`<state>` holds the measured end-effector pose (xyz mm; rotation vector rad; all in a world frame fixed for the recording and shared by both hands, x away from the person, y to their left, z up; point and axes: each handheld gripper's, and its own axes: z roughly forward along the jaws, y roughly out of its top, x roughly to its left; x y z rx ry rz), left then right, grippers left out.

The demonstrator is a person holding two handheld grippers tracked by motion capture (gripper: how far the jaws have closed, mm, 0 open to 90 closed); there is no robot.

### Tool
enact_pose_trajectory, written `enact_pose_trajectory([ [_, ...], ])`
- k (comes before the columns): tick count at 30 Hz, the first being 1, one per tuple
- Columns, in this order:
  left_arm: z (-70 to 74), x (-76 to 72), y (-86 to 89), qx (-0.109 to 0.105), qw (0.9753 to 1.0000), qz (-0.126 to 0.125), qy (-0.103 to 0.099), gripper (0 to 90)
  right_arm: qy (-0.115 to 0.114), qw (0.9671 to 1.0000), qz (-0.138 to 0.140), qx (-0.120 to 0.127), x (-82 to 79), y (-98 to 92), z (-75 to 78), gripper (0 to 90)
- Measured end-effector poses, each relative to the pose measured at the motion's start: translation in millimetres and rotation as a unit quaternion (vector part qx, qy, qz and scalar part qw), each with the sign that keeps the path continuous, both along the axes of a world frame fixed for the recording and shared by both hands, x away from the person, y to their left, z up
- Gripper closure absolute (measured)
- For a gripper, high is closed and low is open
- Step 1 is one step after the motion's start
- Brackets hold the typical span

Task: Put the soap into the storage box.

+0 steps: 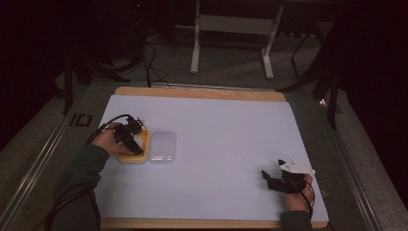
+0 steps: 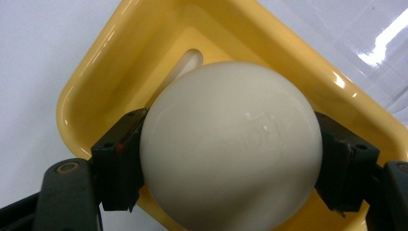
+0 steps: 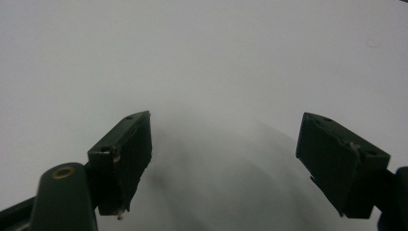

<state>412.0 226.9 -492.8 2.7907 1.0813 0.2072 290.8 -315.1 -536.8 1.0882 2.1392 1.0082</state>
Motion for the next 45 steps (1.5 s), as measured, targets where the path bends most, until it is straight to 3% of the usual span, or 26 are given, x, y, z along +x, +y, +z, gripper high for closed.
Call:
enact_pose_trajectory([
  [9,-1.8,-0.4,6.2,-0.027,0.9996,0.001,0.006,23.5,0.000,1.0000,0.001,-0.001,0.0,0.0,0.0,20.0],
  [13,-2.5,-1.0,7.1,-0.037,0.9993,-0.001,0.010,17.2,0.000,1.0000,0.001,-0.001,0.0,0.2,-0.1,20.0],
  [27,11.8,-4.2,9.7,-0.032,0.9993,-0.002,-0.018,13.1,0.000,1.0000,0.001,-0.001,-0.1,0.2,-0.1,20.0],
  [34,26.6,-10.8,15.9,-0.062,0.9972,-0.002,-0.043,15.4,0.000,1.0000,0.001,-0.001,-0.1,0.1,0.0,20.0],
  [42,35.5,-26.5,15.1,-0.083,0.9945,-0.024,-0.060,18.2,0.000,1.0000,0.001,-0.001,0.0,0.1,0.0,20.0],
  [44,38.5,-34.7,13.0,-0.094,0.9924,-0.030,-0.074,18.2,0.000,1.0000,0.001,-0.001,0.0,0.0,0.0,20.0],
  [45,40.4,-40.5,12.2,-0.109,0.9902,-0.034,-0.081,18.2,0.000,1.0000,0.001,0.000,0.1,0.0,0.0,20.0],
])
